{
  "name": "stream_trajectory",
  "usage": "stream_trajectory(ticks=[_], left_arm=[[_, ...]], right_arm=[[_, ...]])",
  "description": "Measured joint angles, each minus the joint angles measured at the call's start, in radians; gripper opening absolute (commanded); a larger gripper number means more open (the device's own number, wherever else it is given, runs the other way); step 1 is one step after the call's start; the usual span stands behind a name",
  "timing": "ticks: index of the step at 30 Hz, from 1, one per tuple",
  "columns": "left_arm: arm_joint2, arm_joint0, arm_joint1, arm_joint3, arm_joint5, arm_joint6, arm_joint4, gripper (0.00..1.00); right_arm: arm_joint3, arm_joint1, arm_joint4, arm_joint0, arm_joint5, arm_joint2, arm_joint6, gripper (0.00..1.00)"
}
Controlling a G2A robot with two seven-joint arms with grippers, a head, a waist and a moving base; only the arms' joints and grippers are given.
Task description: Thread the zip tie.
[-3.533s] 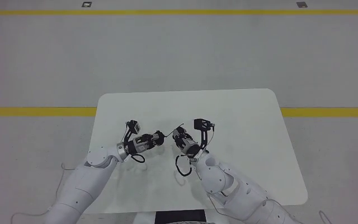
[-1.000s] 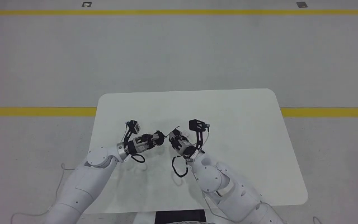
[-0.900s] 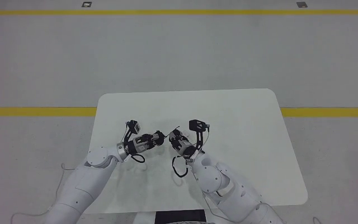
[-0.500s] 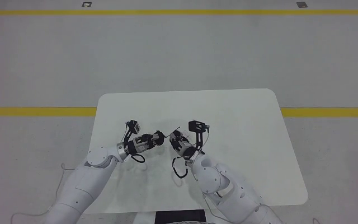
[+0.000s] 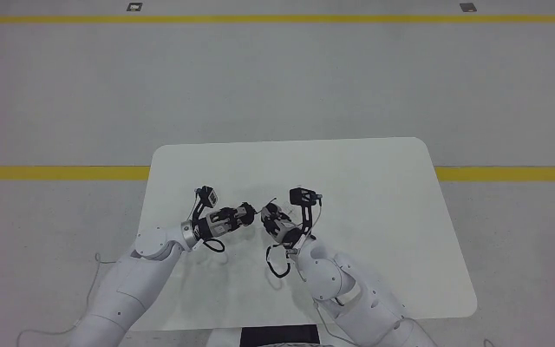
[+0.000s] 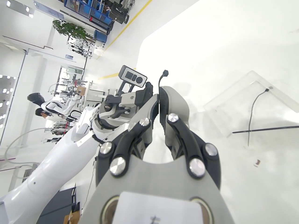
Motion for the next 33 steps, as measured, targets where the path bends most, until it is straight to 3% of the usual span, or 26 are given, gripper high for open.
stream_trajectory(ticks=[33], left_arm=[[0.000,0.000,0.000,0.000,0.000,0.000,0.000,0.00]], right_arm=[[0.015,-0.017,-0.008,-0.022,-0.038,0.020,0.003,0.00]])
